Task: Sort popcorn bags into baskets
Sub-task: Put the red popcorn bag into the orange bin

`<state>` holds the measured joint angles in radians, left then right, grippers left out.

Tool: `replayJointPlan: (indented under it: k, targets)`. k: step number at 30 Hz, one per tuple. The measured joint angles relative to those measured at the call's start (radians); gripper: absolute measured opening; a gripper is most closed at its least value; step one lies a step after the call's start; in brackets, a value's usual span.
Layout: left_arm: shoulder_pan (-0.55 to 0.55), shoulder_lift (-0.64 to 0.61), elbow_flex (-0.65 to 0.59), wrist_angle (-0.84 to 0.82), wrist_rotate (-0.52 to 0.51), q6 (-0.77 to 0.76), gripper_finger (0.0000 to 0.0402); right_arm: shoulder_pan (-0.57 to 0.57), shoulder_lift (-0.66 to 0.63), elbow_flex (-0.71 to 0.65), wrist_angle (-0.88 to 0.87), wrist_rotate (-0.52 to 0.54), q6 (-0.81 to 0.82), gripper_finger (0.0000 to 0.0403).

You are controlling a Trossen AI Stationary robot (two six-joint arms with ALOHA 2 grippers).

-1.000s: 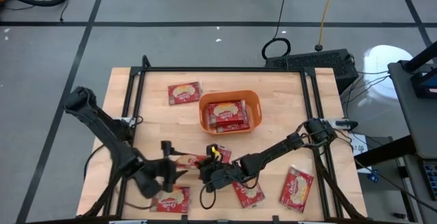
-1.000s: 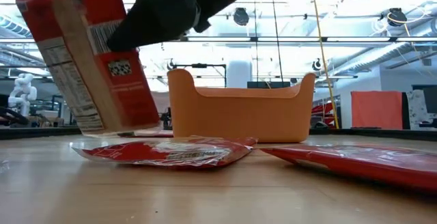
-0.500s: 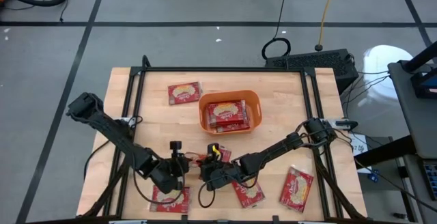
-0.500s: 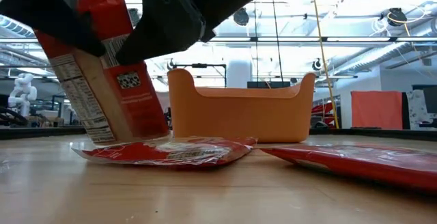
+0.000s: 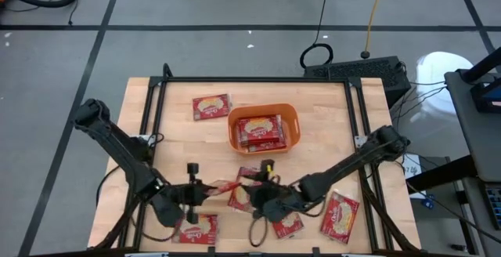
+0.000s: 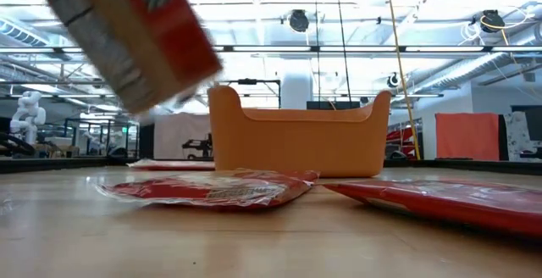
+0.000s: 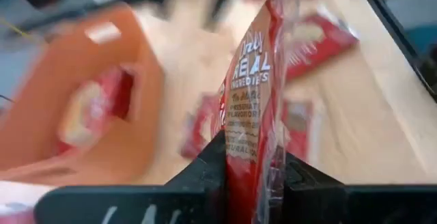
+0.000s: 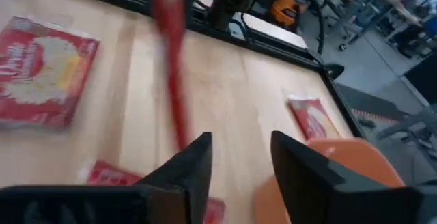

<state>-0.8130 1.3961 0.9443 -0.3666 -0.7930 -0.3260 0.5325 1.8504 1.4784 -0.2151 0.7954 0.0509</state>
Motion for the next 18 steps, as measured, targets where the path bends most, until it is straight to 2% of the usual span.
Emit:
replayJointPlan:
  k: [3,6,8,11,15,18]
  targets:
    - [-0.040,-0.038,0.000,0.060,-0.059,0.075,0.0035,0.046,-0.071,-0.116,0.049,0.008,0.060,0.0158]
    - [-0.068,-0.061,0.000,0.148,-0.090,0.199,0.0030,0.089,-0.131,-0.269,0.194,0.046,0.111,0.0161]
    - [-0.071,-0.064,0.000,0.210,-0.098,0.314,0.0032,0.111,-0.152,-0.380,0.361,0.052,0.113,0.0161]
    - [-0.068,-0.064,0.000,0.316,-0.093,0.471,0.0039,0.139,-0.163,-0.543,0.708,0.071,0.042,0.0162]
    - [-0.034,-0.063,0.000,0.468,0.025,0.616,0.0041,0.145,-0.123,-0.681,1.151,0.066,-0.113,0.0165]
    - [-0.001,-0.061,0.001,0.577,0.126,0.685,0.0042,0.142,-0.077,-0.700,1.320,-0.004,-0.225,0.0176]
